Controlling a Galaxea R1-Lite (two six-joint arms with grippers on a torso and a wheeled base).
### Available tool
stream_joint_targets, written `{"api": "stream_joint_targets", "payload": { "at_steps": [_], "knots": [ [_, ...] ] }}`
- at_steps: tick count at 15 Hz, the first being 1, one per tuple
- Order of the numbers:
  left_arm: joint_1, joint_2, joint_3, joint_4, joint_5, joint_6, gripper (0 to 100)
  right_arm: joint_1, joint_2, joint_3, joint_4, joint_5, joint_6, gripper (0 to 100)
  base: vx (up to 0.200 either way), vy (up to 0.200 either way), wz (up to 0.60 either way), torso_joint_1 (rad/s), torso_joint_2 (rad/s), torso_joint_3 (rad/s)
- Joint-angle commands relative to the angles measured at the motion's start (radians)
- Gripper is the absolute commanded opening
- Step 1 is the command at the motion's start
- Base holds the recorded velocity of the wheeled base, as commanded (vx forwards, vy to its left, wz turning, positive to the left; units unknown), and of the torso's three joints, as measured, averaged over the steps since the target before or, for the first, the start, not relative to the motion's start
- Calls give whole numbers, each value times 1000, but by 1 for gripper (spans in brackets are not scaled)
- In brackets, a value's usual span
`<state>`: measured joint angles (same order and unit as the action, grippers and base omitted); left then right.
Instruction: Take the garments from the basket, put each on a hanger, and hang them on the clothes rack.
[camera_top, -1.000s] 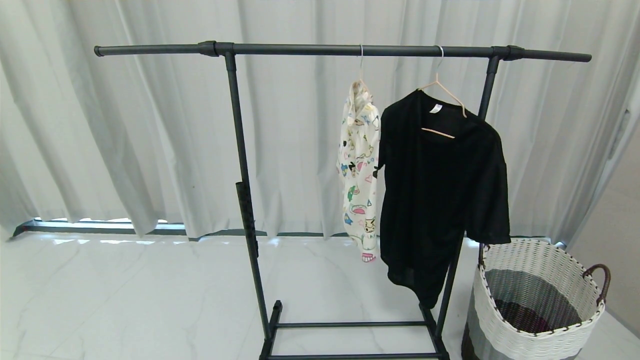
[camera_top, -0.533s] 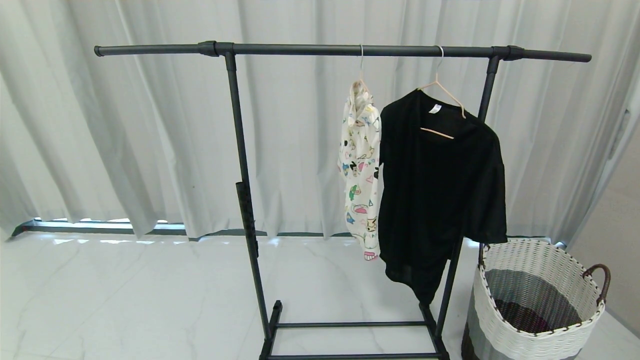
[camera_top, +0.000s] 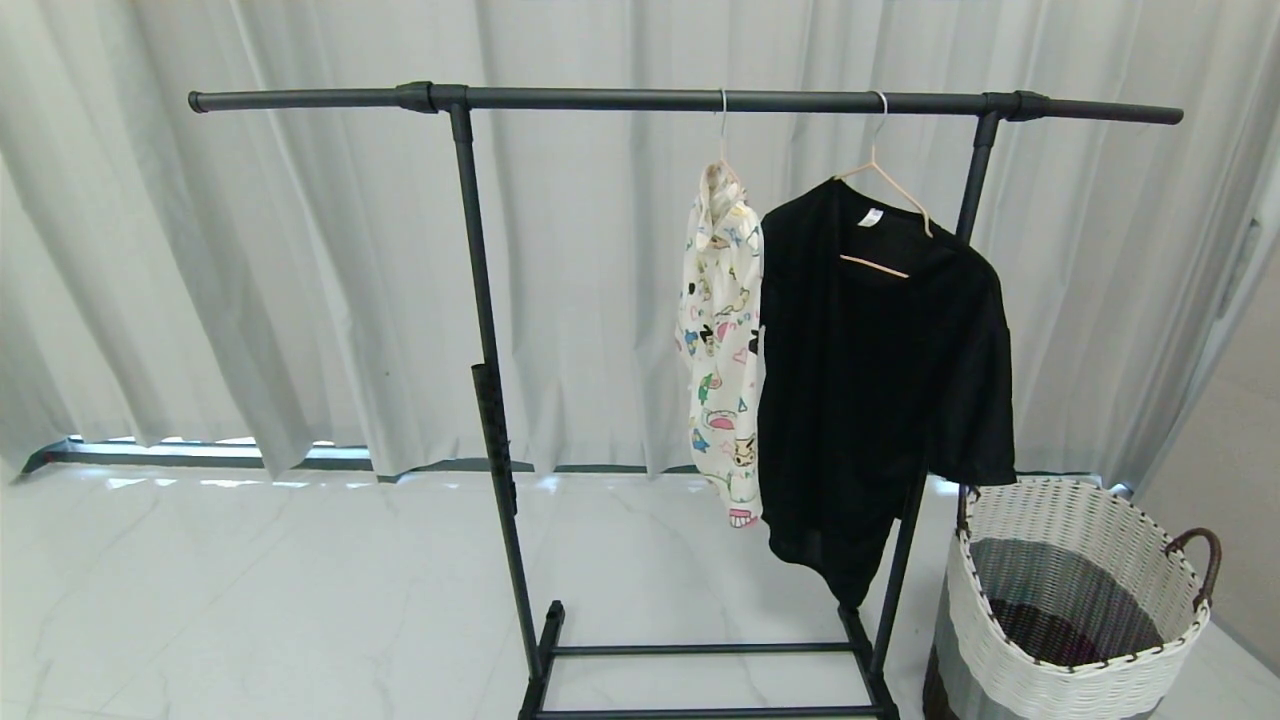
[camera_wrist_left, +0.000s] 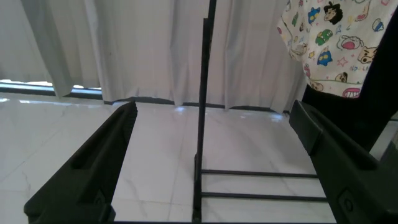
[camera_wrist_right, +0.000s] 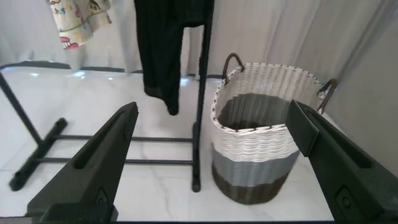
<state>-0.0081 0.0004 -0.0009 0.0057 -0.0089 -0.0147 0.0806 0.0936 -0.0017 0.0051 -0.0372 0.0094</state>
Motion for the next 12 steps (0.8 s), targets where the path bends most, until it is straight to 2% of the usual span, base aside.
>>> {"api": "stream_joint_targets", "payload": {
  "at_steps": [1,2,3,12],
  "knots": [
    [0,0,-1,0,0,-2,100,10,3,0,1,-44,24,100,0,0,0,0,0,0],
    [0,0,-1,0,0,1,100,10,3,0,-1,-64,87,100,0,0,0,0,0,0],
    [0,0,-1,2,0,2,100,10,3,0,-2,-78,107,100,0,0,0,0,0,0],
    [0,0,-1,3,0,2,100,10,3,0,-2,-102,103,100,0,0,0,0,0,0]
  ]
}}
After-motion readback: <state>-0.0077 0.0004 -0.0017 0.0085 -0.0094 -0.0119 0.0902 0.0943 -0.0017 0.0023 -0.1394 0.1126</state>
